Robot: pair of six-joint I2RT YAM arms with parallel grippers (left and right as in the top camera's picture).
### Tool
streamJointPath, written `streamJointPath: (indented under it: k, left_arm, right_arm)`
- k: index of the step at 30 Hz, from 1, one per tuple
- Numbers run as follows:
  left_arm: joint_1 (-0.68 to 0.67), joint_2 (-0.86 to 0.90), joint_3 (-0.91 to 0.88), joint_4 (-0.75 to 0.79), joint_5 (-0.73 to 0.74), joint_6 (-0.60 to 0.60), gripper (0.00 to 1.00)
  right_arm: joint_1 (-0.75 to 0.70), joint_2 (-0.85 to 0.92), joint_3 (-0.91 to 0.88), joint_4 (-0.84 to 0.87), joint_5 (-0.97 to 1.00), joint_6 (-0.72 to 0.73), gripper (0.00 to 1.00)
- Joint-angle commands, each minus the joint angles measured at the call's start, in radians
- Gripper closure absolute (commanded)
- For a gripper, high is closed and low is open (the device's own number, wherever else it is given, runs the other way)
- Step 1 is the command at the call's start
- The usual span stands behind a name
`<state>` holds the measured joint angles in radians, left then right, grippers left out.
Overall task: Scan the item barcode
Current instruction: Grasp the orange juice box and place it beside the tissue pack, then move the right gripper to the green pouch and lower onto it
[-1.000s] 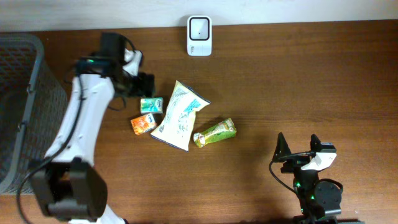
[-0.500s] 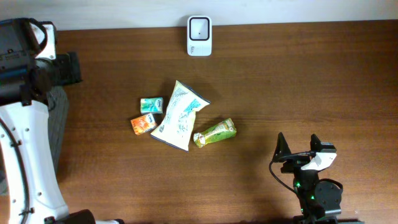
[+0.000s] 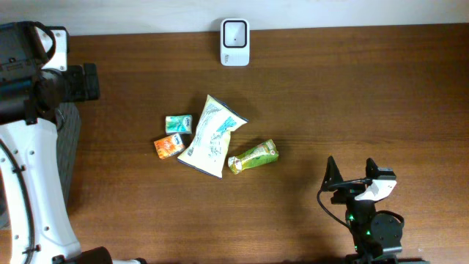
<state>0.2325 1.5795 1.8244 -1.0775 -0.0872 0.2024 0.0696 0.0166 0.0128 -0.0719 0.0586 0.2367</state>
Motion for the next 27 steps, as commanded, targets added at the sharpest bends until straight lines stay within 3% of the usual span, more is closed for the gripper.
streamJointPath:
  k: [1,18,27]
  left_arm:
    - [0.004,0.0,-0.003,-0.003,-0.011,0.016,0.01]
    - [0.004,0.0,-0.003,-0.013,-0.011,0.016,0.01]
    - [0.004,0.0,-0.003,-0.013,-0.011,0.016,0.01]
  right_arm:
    - [-0.005,-0.002,-0.007,-0.004,-0.002,0.008,0.01]
    - [-0.005,-0.002,-0.007,0.001,-0.006,0.008,0.01]
    - [-0.005,0.01,0.031,0.116,-0.24,0.079,0.01]
